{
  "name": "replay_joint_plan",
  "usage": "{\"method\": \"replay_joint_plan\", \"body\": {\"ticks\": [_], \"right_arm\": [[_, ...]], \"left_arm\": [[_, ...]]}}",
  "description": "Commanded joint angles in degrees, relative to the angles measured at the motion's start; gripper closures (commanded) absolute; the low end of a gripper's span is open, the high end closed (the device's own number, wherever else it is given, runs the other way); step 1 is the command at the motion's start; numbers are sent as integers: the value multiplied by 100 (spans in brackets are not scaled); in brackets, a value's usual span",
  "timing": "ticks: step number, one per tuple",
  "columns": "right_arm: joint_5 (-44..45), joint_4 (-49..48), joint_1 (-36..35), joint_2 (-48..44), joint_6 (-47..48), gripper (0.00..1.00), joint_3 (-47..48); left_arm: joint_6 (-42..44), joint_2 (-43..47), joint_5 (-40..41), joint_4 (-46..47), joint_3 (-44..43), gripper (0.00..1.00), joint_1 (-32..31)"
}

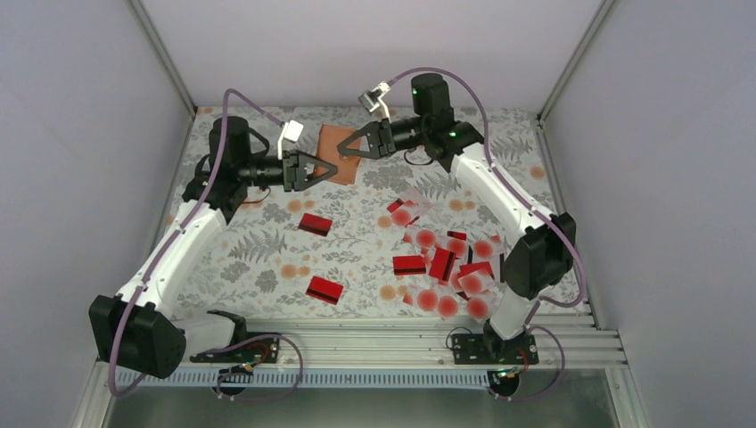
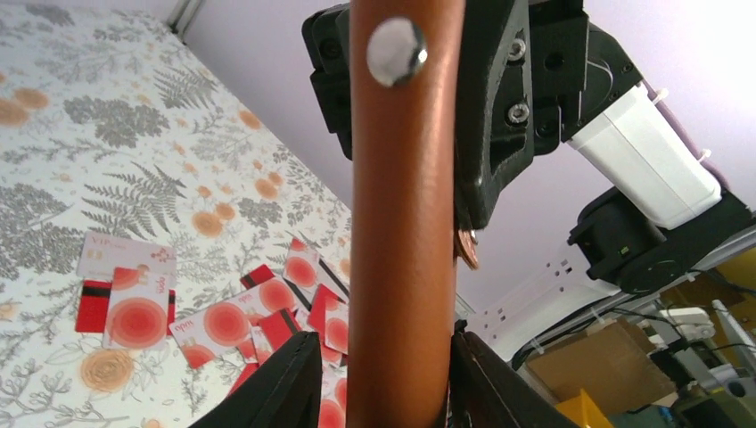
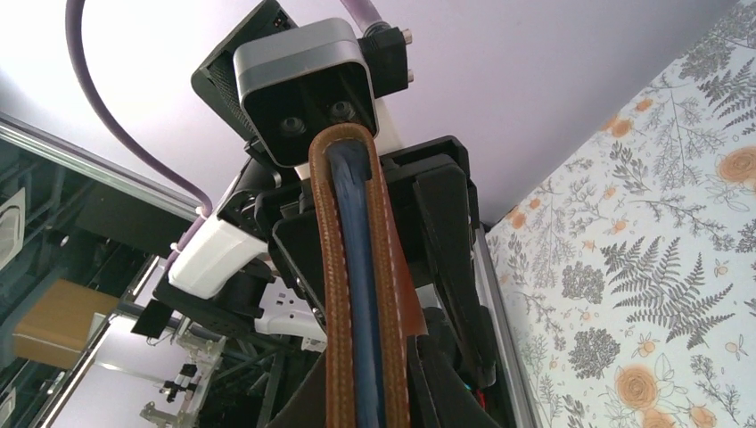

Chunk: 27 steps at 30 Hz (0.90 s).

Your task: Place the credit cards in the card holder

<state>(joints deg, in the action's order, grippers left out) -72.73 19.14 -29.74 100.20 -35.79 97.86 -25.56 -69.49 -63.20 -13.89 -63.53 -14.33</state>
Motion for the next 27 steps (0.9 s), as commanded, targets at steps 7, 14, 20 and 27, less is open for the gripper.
{"method": "replay_joint_plan", "body": {"ticks": [7, 14, 20, 27], "right_arm": [[-194, 310, -122, 237, -6, 96, 432], [578, 1192, -119, 441, 445, 51, 989], [2944, 1840, -131, 142, 456, 12, 756], [4506, 1775, -163, -719, 370, 18, -3]], "left_arm": [[47, -128, -347, 310, -230, 82, -13], [230, -239, 25, 45, -373, 97, -14], [452, -417, 1540, -744, -605, 98, -124], [765, -865, 3473, -1637, -1265, 98, -754]]}}
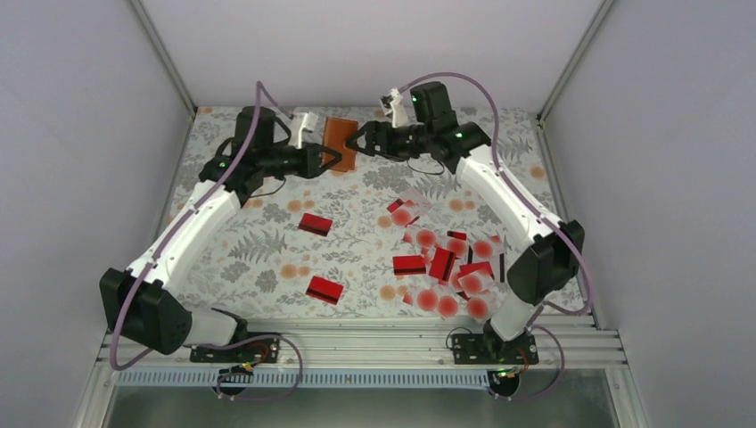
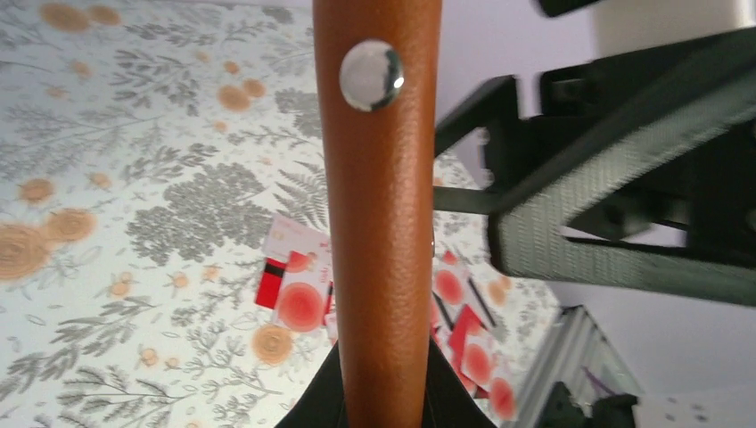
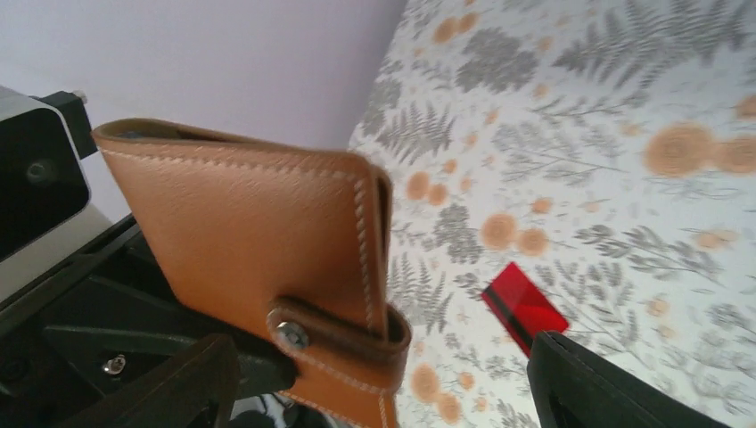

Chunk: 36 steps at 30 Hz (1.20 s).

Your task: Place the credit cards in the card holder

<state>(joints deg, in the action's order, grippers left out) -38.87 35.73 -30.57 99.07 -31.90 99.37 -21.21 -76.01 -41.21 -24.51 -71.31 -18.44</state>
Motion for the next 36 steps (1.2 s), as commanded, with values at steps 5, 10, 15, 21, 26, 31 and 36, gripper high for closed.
{"method": "replay_joint_plan", "body": {"ticks": [5, 10, 15, 21, 26, 31, 36], "right_arm": [[1124, 39, -152, -572, -178, 28, -190], [1295, 76, -211, -482, -428, 43, -207], [1435, 177, -222, -421, -595, 52, -242], [1435, 240, -234, -423, -697, 57, -410], [1275, 335, -236, -423, -756, 57, -611], [1241, 320, -239, -235, -755, 54, -629], [1345, 417, -240, -114, -727, 57, -446]], "left_arm": [[346, -443, 1821, -680, -753, 98, -758], [351, -551, 2182, -746, -968, 98, -1120], [378, -537, 2252, -689, -981, 98, -1304], [359, -496, 2310, -599, -983, 98, -1381], [461, -584, 2458, -642, -1066, 98, -1381], [536, -637, 2345, -567, -1080, 98, -1403], [598, -590, 2330, -528, -1058, 98, -1458]]}}
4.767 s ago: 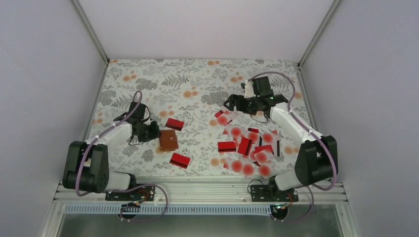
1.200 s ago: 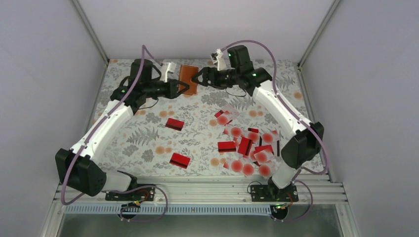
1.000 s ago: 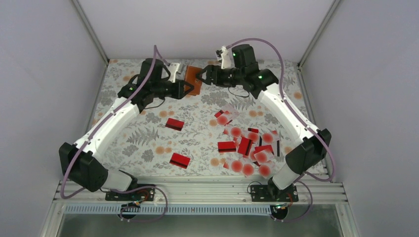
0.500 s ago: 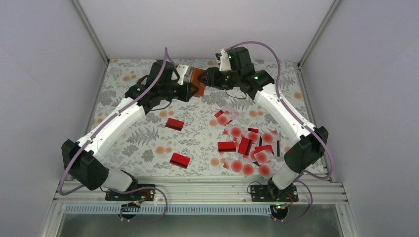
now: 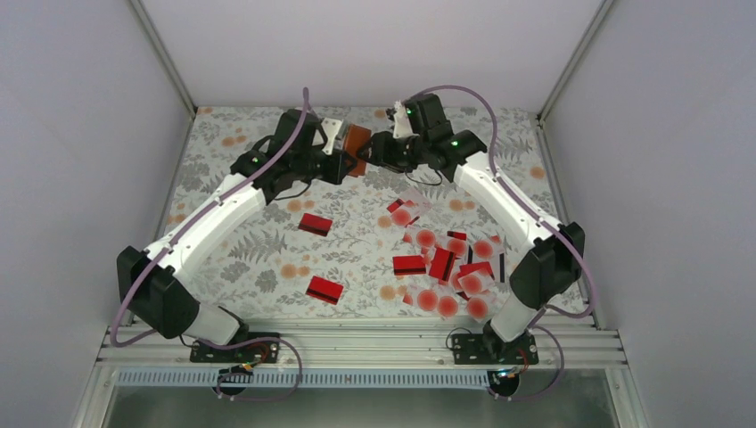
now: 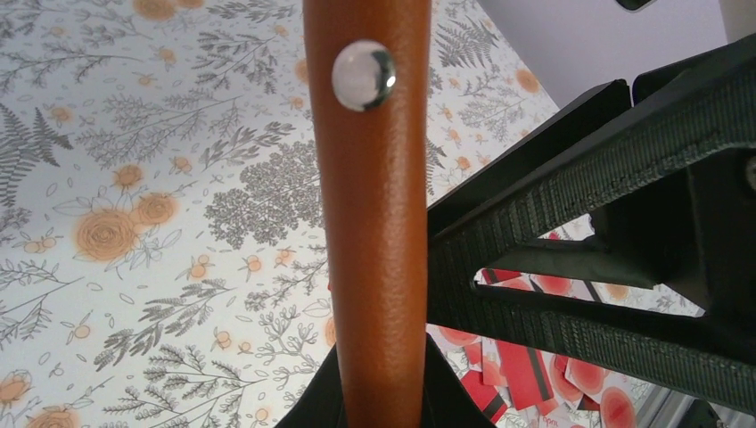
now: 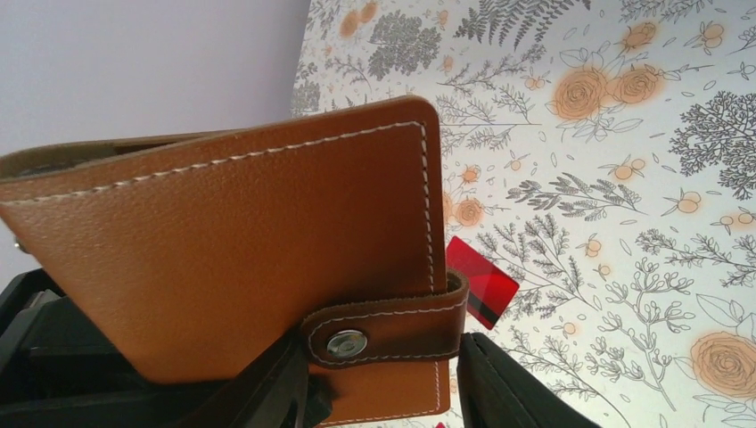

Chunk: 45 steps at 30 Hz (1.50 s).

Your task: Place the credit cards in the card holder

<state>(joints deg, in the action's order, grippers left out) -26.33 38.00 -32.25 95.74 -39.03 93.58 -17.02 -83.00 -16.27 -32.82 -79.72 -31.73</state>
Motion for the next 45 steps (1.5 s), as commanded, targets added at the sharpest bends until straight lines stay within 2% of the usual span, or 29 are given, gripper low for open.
{"method": "replay_joint_plan", "body": {"ticks": [1, 9, 17, 22, 33, 45], "right_arm": [[148, 238, -73, 252, -13, 59, 170], [440, 561, -89, 497, -18, 68, 397], [737, 953, -102, 636, 56, 78, 512], [840, 1141, -102, 720, 114, 80, 519], [1184, 1514, -98, 789, 148, 96, 403], [1646, 1762, -100, 649, 317, 96, 48]], "left_arm": [[193, 113, -162, 291, -223, 98, -138], [414, -23, -215, 191, -351, 98, -348], [618, -269, 105, -100, -696, 98, -713], [596, -278, 228, -103, -681, 98, -851], [550, -153, 376, -99, -580, 98, -932], [282, 186, 701, -68, -135, 98, -932]]}}
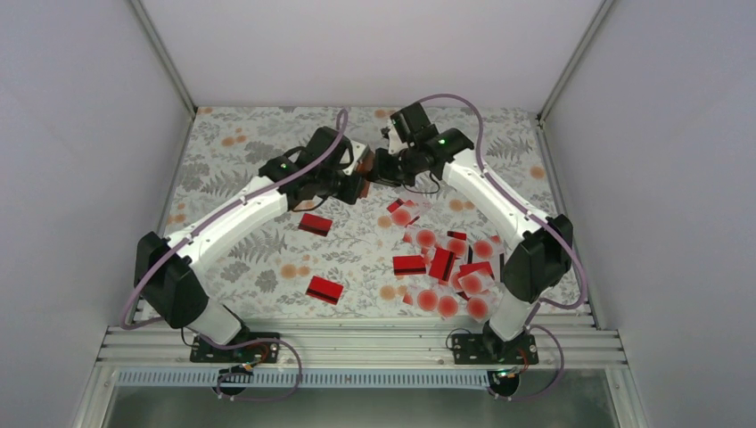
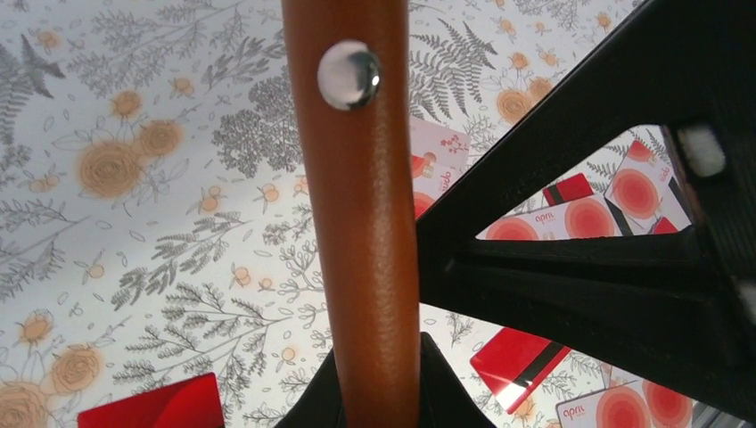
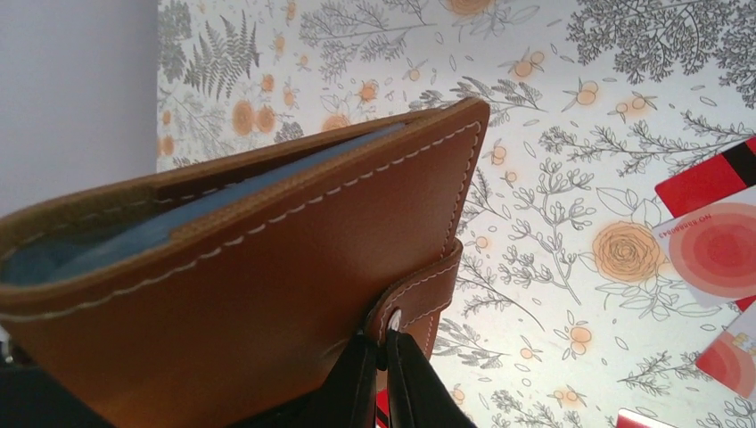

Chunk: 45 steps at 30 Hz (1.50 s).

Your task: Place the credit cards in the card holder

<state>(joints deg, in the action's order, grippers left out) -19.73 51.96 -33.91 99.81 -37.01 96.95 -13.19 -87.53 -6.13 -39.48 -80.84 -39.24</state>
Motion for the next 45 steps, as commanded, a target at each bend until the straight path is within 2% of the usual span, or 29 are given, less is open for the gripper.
{"method": "replay_joint_plan", "body": {"ticks": [1, 5, 11, 17, 21, 24, 29, 32, 34, 36, 39, 42, 45], "right_arm": [[1036, 363, 68, 195, 136, 96, -355], [1093, 236, 122, 13, 186, 96, -852], [918, 23, 202, -129, 343, 96, -1286], [391, -376, 306, -378, 518, 96, -1650], [-340, -817, 539, -857, 709, 96, -1987], [-906, -1129, 726, -1190, 784, 84, -2174], [-1851, -1539, 793, -1440, 974, 54, -2179], [-2392, -1859, 790, -1585, 1098, 31, -2118], [-2456, -1883, 790, -1608, 1167, 22, -2010], [-2146, -1732, 791, -1520, 1167, 18, -1833], [-1336, -1339, 826, -1256, 1020, 19, -1598], [-1122, -1396, 968, -1199, 965, 24, -1671], [-1191, -1559, 1159, -1234, 957, 33, -1776]], "left_arm": [[-147, 686, -259, 612, 48, 98, -176], [-391, 885, -11, 695, 387, 98, -172], [-467, 916, -59, 770, 525, 98, -115], [-556, 913, -199, 809, 593, 98, -67], [-621, 887, -162, 766, 613, 98, -18], [-648, 818, -119, 779, 594, 98, 6], [-769, 485, -137, 705, 342, 98, 13], [-864, 345, -137, 669, 195, 98, 18], [-899, 274, -163, 653, 96, 98, 13], [-910, 210, -300, 714, 46, 98, 13], [-971, 211, -515, 845, 28, 98, 13], [-1076, 231, -653, 889, 22, 98, 15], [-1188, 263, -813, 904, 5, 98, 13]]}}
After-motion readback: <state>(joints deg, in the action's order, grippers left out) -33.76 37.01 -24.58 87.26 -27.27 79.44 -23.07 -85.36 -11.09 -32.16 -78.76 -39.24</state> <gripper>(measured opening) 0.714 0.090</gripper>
